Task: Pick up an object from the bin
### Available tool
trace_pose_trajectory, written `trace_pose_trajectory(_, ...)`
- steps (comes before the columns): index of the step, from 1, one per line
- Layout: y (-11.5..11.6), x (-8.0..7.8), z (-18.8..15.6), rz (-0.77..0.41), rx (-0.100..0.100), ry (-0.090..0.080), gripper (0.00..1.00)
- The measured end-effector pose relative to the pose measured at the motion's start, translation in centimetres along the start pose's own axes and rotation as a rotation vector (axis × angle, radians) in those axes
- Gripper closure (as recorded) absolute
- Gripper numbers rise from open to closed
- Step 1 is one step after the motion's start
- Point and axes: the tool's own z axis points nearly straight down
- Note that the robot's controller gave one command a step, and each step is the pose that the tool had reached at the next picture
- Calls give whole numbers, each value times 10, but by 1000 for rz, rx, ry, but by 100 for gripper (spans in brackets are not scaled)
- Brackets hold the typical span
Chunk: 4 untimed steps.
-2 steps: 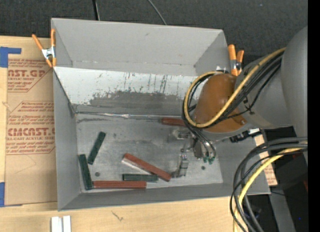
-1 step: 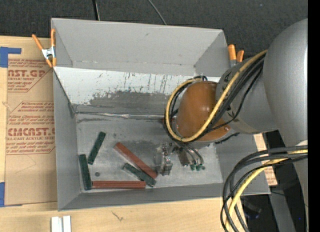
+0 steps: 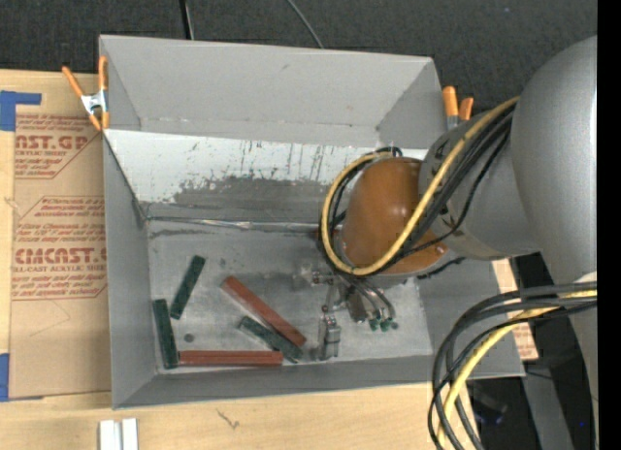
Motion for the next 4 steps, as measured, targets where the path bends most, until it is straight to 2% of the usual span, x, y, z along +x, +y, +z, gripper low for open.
trace_pose_trajectory(1,0,0,0,0,0,0,0)
trace_pose_trajectory(2,-5,3,-11,-93,0,3,0)
trace_pose_trajectory(3,22,5,-7,-138,0,-1,0)
trace_pose_trajectory(4,133,-35,-1,-72,-2,-2,100)
